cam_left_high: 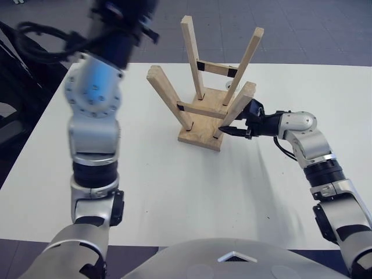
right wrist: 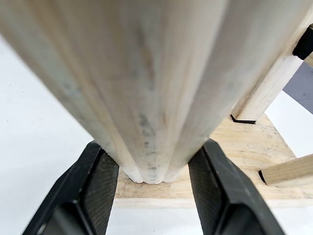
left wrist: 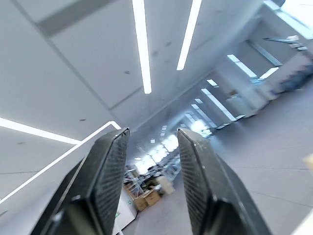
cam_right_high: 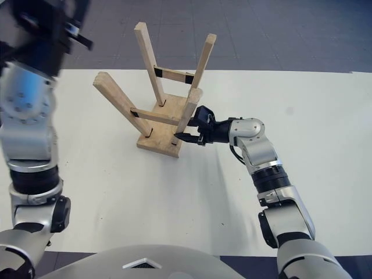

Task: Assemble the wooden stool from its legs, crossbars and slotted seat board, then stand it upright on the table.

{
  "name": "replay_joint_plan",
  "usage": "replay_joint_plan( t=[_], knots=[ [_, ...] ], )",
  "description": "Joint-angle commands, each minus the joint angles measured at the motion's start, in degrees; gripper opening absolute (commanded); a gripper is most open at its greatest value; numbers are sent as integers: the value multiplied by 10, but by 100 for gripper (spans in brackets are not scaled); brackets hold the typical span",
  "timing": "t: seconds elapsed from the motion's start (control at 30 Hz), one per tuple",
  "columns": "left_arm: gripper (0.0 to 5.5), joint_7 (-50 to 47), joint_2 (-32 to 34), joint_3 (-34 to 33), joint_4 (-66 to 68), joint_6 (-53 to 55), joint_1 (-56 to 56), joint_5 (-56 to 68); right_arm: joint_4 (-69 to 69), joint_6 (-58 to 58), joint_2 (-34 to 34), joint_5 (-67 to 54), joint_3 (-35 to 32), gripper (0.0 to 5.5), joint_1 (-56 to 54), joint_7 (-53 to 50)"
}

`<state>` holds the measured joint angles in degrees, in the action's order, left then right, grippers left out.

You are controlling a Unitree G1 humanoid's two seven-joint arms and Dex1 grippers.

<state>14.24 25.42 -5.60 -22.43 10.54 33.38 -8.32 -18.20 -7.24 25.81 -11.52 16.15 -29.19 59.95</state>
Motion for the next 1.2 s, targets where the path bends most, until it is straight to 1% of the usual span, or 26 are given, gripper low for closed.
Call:
replay_joint_plan(
  t=[0.03,0.1,0.13,0.17,0.2,0.27,0.33,0.43,0.57,0.73,0.83,0.87,0.9,0.97,1.0,1.03,1.07,1.13,1.2],
  knots=[
    [163,16,48,-93,55,25,-37,35,-2,-35,21,28,18,202,56,3],
    [124,38,44,-116,109,14,-85,71,9,-39,22,26,18,202,64,3],
    [114,47,34,-123,127,10,-103,93,13,-41,23,26,18,202,66,2],
    [110,67,15,-130,154,13,-127,128,15,-42,23,25,19,202,67,3],
    [109,88,-11,-143,176,42,-145,182,18,-43,23,25,20,202,67,4],
    [109,118,-38,-157,211,72,-163,253,22,-45,24,24,20,202,68,6],
    [109,149,-44,-160,236,92,-166,301,25,-46,26,25,21,202,71,7],
    [109,191,-34,-151,274,137,-174,344,22,-45,26,27,22,202,69,7],
    [109,188,-16,-110,330,162,-163,315,23,-45,26,27,22,202,70,6],
    [109,139,-40,-55,385,154,-117,261,21,-45,25,28,24,202,66,7],
    [109,124,-79,-16,371,161,-94,254,20,-44,26,29,23,202,65,7],
    [109,134,-90,13,328,176,-97,257,19,-44,26,29,24,202,65,7],
    [109,147,-94,49,262,197,-108,264,18,-43,25,30,25,202,63,8],
    [109,169,-96,121,70,285,-160,328,15,-43,25,30,26,202,60,9],
    [109,174,-89,140,18,311,-187,338,15,-44,25,30,25,202,59,8],
    [109,173,-86,142,3,322,-203,336,15,-44,26,29,23,202,60,7],
    [109,173,-74,137,17,315,-212,316,14,-43,26,28,22,202,61,6],
    [109,164,-51,100,71,294,-215,284,16,-43,27,26,23,202,63,8],
    [109,149,-29,45,122,270,-217,273,16,-43,27,26,25,202,62,11]
  ],
)
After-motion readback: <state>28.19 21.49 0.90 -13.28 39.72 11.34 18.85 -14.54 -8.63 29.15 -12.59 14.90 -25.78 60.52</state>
